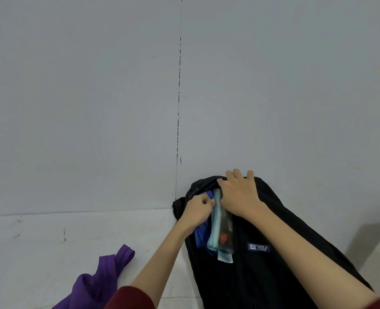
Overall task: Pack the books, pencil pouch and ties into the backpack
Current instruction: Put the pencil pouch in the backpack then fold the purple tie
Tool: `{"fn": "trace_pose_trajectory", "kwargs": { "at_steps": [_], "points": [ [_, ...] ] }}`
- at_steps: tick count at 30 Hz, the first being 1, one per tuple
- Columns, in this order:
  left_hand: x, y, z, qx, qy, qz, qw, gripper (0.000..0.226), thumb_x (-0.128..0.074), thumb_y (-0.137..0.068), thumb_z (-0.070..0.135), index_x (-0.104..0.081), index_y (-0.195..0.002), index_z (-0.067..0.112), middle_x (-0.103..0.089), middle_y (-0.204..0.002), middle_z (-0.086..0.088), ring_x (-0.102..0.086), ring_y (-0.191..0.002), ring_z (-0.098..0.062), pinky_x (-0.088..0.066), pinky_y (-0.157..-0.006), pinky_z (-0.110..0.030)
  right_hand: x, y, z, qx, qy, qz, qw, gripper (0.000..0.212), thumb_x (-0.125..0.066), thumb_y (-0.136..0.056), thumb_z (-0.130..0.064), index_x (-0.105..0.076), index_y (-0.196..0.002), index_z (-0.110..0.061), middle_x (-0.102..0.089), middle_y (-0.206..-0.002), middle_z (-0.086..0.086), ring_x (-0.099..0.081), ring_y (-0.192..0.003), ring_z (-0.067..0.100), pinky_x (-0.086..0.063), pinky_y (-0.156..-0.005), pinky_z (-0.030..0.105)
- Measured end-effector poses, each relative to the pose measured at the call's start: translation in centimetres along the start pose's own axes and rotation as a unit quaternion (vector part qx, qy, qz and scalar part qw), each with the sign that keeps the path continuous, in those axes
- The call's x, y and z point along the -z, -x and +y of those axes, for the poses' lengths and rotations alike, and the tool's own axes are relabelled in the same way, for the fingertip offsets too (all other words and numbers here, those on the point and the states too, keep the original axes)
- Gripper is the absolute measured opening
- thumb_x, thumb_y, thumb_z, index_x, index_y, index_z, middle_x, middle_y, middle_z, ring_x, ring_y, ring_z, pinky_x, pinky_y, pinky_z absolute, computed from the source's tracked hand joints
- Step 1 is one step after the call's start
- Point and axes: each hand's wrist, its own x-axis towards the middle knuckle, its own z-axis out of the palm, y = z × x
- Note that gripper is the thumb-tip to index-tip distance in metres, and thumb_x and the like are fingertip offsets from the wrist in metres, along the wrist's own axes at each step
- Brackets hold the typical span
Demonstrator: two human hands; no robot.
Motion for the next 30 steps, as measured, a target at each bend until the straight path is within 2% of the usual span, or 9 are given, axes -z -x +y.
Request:
{"fn": "trace_pose_trajectory", "kwargs": {
  "at_steps": [3, 7, 11, 14, 18, 22, 25, 28, 30],
  "points": [
    [-0.2, 0.0, -0.8, -0.02, 0.001, 0.025, 0.999, 0.032, -0.05, -0.096, 0.025, -0.045, -0.065, 0.018, -0.041, -0.057, 0.005, -0.035, -0.047, -0.006, -0.029, -0.045, -0.017, -0.2, -0.2, 0.4, -0.01, -0.03, 0.01, 0.999, 0.036, -0.041, -0.087, -0.016, -0.052, -0.122, -0.019, -0.042, -0.122, 0.003, -0.037, -0.114, 0.023, -0.027, -0.093, 0.041],
    [-0.3, 0.5, -1.9, -0.047, 0.022, 0.069, 0.996, 0.028, -0.052, -0.095, 0.023, -0.048, -0.067, 0.016, -0.048, -0.068, 0.005, -0.043, -0.063, -0.007, -0.035, -0.06, -0.018, -0.4, -0.3, 0.9, -0.021, -0.055, 0.018, 0.998, 0.045, -0.04, -0.087, -0.017, -0.05, -0.13, -0.027, -0.041, -0.122, 0.002, -0.035, -0.115, 0.023, -0.028, -0.091, 0.04],
    [-0.9, 1.8, -1.9, -0.049, 0.056, 0.114, 0.991, 0.026, -0.051, -0.095, 0.023, -0.048, -0.071, 0.013, -0.048, -0.068, 0.002, -0.042, -0.062, -0.009, -0.034, -0.059, -0.019, -0.6, 0.0, 1.1, -0.008, -0.083, 0.02, 0.996, 0.048, -0.04, -0.089, -0.019, -0.047, -0.134, -0.034, -0.04, -0.129, 0.0, -0.033, -0.119, 0.023, -0.028, -0.093, 0.041],
    [-1.7, 3.1, -1.8, -0.068, 0.073, 0.157, 0.983, 0.026, -0.05, -0.095, 0.02, -0.047, -0.071, 0.013, -0.045, -0.061, 0.001, -0.038, -0.054, -0.009, -0.031, -0.051, -0.016, -0.6, 0.3, 1.5, 0.015, -0.101, 0.011, 0.995, 0.051, -0.039, -0.09, -0.019, -0.043, -0.137, -0.038, -0.038, -0.135, -0.003, -0.032, -0.122, 0.021, -0.026, -0.096, 0.041],
    [-2.5, 4.2, -2.0, -0.073, 0.079, 0.186, 0.977, 0.025, -0.049, -0.096, 0.017, -0.045, -0.071, 0.012, -0.045, -0.059, 0.0, -0.036, -0.052, -0.009, -0.033, -0.051, -0.016, -1.1, 0.3, 1.2, 0.013, -0.114, 0.006, 0.993, 0.044, -0.036, -0.096, -0.025, -0.043, -0.138, -0.036, -0.043, -0.135, -0.003, -0.035, -0.123, 0.022, -0.027, -0.097, 0.043],
    [-2.5, 4.4, -1.9, -0.09, 0.067, 0.184, 0.977, 0.027, -0.049, -0.096, 0.015, -0.043, -0.07, 0.012, -0.044, -0.059, 0.0, -0.036, -0.053, -0.007, -0.033, -0.053, -0.016, -1.1, -1.4, 0.4, 0.025, -0.123, -0.003, 0.992, 0.037, -0.037, -0.099, -0.028, -0.05, -0.133, -0.037, -0.054, -0.128, -0.001, -0.047, -0.118, 0.025, -0.031, -0.095, 0.04],
    [-2.7, 4.7, -2.1, -0.1, 0.066, 0.189, 0.975, 0.027, -0.049, -0.095, 0.014, -0.043, -0.069, 0.013, -0.046, -0.06, 0.0, -0.038, -0.054, -0.006, -0.033, -0.054, -0.015, -1.0, -3.7, -0.3, 0.039, -0.096, 0.046, 0.994, 0.033, -0.044, -0.095, -0.016, -0.065, -0.117, -0.028, -0.065, -0.113, 0.0, -0.059, -0.101, 0.023, -0.034, -0.08, 0.031],
    [-2.9, 4.8, -2.3, -0.108, 0.067, 0.204, 0.971, 0.028, -0.049, -0.095, 0.013, -0.043, -0.068, 0.014, -0.044, -0.058, 0.002, -0.038, -0.053, -0.005, -0.032, -0.053, -0.015, -1.5, -4.9, -0.9, 0.031, -0.084, 0.082, 0.993, 0.03, -0.043, -0.087, -0.002, -0.067, -0.101, -0.01, -0.062, -0.095, 0.004, -0.057, -0.081, 0.024, -0.029, -0.066, 0.027],
    [-2.9, 4.9, -2.4, -0.111, 0.066, 0.21, 0.969, 0.027, -0.049, -0.095, 0.013, -0.043, -0.069, 0.014, -0.043, -0.058, 0.004, -0.039, -0.053, -0.005, -0.032, -0.052, -0.015, -2.0, -4.8, -0.4, 0.006, -0.101, 0.097, 0.99, 0.03, -0.043, -0.087, -0.002, -0.069, -0.1, -0.009, -0.059, -0.098, 0.006, -0.058, -0.083, 0.026, -0.029, -0.067, 0.028]
  ]
}}
